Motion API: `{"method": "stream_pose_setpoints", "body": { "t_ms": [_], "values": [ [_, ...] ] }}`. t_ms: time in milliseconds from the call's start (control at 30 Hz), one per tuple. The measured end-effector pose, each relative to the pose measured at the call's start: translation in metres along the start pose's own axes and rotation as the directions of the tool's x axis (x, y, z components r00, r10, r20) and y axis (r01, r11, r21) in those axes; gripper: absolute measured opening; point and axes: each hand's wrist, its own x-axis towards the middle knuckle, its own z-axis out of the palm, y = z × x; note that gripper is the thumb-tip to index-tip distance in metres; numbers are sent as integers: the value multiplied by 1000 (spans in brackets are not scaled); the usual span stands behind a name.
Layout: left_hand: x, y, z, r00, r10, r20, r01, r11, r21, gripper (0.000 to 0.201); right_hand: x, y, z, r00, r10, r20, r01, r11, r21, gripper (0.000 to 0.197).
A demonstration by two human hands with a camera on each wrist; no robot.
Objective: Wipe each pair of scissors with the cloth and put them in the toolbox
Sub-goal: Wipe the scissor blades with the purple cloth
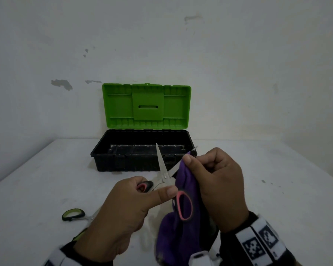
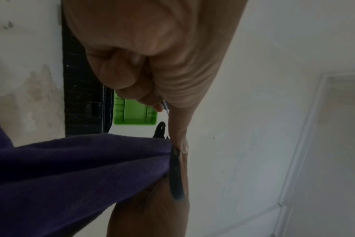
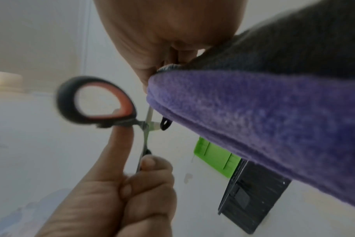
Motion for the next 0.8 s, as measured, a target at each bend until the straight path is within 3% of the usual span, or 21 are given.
{"method": "stream_pose_setpoints", "body": {
  "t_ms": [100,233,400,533,667,800],
  "values": [
    [2,0,-2,1000,23,-7,-23,1000,19,61,-4,-2,4,1000,12,28,-13,1000,20,22],
    [3,-2,-1,997,66,-29,-63,993,100,63,11,3,-4,997,45,-57,-44,999,21,23],
    [5,-3,-2,994,100,-44,-95,989,113,59,1,2,3,996,87,20,-89,994,71,23],
    [7,-4,-2,982,180,-64,-167,971,173,59,8,8,0,990,115,-77,-106,988,112,24],
    [11,-6,-4,981,186,-55,-175,971,163,58,-2,7,8,993,119,-6,-117,985,128,24],
    [13,-9,-2,976,210,-60,-196,963,187,61,9,10,2,984,138,-114,-123,984,131,26]
  ]
}}
